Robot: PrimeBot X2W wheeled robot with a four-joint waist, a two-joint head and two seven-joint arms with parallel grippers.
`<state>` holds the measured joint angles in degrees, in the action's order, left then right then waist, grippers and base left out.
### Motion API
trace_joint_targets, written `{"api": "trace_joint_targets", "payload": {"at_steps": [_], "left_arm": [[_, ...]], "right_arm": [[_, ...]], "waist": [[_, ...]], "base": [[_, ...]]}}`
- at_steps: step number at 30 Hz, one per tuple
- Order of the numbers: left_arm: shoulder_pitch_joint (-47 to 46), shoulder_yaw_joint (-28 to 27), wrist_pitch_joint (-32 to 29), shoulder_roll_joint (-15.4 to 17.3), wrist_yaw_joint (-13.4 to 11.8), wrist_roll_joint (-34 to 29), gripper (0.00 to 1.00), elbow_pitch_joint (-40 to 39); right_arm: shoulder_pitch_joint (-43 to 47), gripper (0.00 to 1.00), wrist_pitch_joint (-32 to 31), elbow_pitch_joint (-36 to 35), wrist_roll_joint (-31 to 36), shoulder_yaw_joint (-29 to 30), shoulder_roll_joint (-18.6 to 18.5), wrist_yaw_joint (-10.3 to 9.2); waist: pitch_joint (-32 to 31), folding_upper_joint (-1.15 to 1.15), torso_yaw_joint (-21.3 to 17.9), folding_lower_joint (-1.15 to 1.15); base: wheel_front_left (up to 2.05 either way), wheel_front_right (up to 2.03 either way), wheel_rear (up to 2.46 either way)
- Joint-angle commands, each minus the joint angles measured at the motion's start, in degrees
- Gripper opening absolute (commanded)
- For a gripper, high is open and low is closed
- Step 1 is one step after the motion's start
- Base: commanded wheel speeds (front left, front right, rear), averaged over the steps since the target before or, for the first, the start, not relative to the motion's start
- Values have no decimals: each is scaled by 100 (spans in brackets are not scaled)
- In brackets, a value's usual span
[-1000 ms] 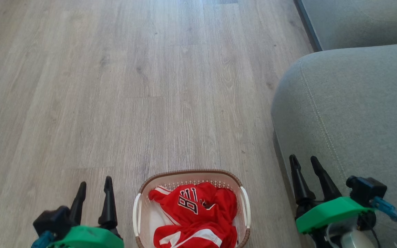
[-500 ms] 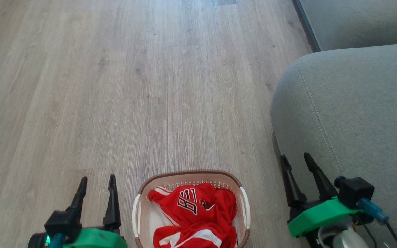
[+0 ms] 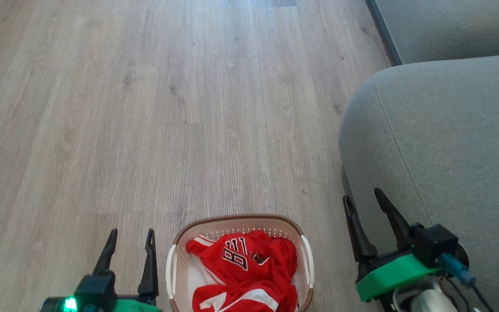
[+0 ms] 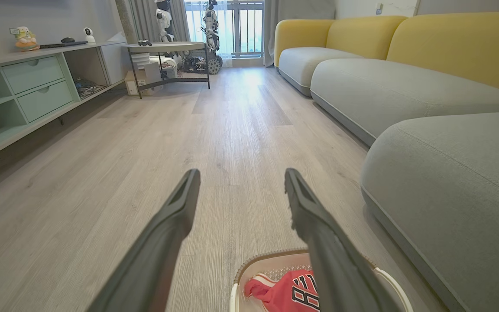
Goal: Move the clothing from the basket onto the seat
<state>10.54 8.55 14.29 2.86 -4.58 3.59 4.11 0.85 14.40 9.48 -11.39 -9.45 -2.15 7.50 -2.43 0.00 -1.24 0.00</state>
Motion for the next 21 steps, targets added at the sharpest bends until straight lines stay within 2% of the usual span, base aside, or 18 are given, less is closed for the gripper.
{"api": "trace_joint_targets", "payload": {"at_steps": [1, 21], "left_arm": [[-200, -181, 71, 26, -30, -35, 100, -164], [-213, -223, 71, 9, 0, -3, 100, -76]], "right_arm": [[-86, 100, 60, -225, 47, -138, -73, -1], [-102, 100, 60, -219, 35, -110, -73, -1]], "waist": [[2, 0, 2, 0], [35, 0, -6, 0]], "base": [[0, 0, 0], [0, 0, 0]]}}
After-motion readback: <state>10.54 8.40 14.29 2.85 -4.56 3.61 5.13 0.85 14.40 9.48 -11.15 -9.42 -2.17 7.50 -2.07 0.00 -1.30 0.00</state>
